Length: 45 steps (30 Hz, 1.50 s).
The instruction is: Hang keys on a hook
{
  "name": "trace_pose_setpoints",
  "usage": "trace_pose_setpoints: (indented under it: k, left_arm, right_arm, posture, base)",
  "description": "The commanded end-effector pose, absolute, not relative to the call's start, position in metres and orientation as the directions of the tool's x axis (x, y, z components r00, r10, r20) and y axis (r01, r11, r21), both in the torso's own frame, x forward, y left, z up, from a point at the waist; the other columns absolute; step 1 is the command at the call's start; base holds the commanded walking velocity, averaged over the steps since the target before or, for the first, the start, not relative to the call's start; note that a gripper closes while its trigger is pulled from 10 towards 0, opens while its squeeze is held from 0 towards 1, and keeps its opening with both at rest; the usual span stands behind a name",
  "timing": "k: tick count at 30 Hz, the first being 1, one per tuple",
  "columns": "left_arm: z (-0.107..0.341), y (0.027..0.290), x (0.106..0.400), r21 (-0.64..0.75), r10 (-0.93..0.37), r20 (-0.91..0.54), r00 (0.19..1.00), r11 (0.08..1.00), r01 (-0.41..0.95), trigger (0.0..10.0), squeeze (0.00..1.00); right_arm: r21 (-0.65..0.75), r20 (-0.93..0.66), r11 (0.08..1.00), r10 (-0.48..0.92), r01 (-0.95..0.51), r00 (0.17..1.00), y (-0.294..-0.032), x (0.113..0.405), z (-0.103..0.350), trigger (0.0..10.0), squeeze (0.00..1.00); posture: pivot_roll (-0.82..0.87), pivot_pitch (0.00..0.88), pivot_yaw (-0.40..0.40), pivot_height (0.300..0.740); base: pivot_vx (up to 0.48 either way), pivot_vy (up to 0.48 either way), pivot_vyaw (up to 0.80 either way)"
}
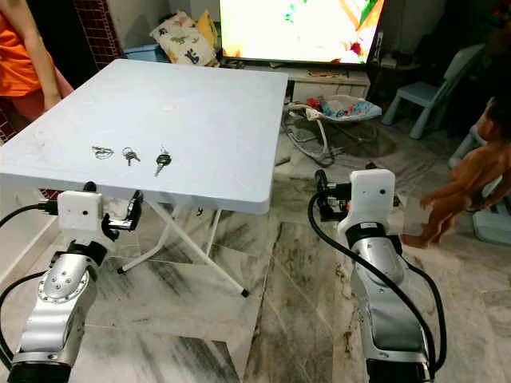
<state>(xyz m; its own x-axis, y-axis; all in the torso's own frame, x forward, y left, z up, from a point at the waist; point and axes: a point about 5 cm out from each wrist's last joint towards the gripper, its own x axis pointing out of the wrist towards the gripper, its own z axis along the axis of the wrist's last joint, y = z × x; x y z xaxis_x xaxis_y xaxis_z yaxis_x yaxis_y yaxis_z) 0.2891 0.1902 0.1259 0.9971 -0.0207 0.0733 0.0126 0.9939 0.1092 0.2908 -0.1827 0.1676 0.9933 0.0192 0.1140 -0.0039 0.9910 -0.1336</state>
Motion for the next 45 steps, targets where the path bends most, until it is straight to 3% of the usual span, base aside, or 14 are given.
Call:
trace_pose_setpoints:
  k: [1, 11, 26, 45]
  left_arm:
    - [0.131, 0.191, 0.286, 0.117, -0.024, 0.101, 0.995, 0.993, 0.012, 10.0, 0.00]
    - [0.134, 0.195, 0.285, 0.131, -0.006, 0.114, 0.993, 0.991, -0.009, 10.0, 0.00]
    - [0.132, 0.195, 0.276, 0.146, -0.018, 0.090, 0.996, 0.989, 0.005, 10.0, 0.00]
    - [0.131, 0.192, 0.276, 0.135, -0.052, 0.077, 0.996, 0.990, 0.041, 10.0, 0.00]
  right_arm:
    - [-0.097, 0.107, 0.995, 0.047, -0.037, 0.993, -0.176, 0.288, 0.166, 10.0, 0.00]
    - [-0.110, 0.133, 0.977, 0.198, -0.185, 0.971, -0.152, 0.282, 0.170, 10.0, 0.00]
    - [-0.102, 0.110, 0.981, 0.176, -0.165, 0.978, -0.153, 0.283, 0.166, 10.0, 0.00]
    - [-0.078, 0.110, 0.978, 0.201, -0.193, 0.973, -0.147, 0.282, 0.165, 10.0, 0.00]
  posture:
    - [-0.05, 0.000, 0.006, 0.740]
    - [-0.05, 0.000, 0.026, 0.740]
    - [-0.04, 0.000, 0.024, 0.740]
    - [-0.04, 0.000, 0.032, 0.740]
  base:
    - [0.000, 0.000, 0.00]
    - [0.000, 0.000, 0.00]
    - [0.000, 0.000, 0.75]
    - [0.185, 0.000, 0.00]
